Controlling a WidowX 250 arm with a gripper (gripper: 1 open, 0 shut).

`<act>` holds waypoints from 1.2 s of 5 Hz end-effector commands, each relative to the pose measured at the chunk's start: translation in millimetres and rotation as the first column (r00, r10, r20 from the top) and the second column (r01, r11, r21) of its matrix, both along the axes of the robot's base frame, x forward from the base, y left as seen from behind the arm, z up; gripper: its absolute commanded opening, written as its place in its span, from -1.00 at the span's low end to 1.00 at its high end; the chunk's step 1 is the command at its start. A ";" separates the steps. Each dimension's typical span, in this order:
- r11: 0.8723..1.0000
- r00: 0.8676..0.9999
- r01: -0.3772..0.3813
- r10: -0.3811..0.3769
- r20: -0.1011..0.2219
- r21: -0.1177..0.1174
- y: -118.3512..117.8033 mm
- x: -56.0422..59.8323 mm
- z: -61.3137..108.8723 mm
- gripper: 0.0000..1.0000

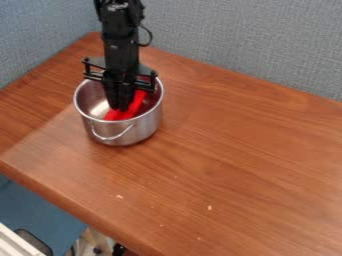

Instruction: Put the red object in the metal pot

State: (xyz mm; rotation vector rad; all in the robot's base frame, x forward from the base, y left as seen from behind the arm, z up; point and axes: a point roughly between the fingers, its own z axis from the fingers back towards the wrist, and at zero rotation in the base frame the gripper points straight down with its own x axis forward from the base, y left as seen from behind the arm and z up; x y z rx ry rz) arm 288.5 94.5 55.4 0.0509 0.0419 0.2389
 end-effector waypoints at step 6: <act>0.999 0.995 0.047 -0.046 0.087 -0.002 -21.8 16.0 40.6 1.00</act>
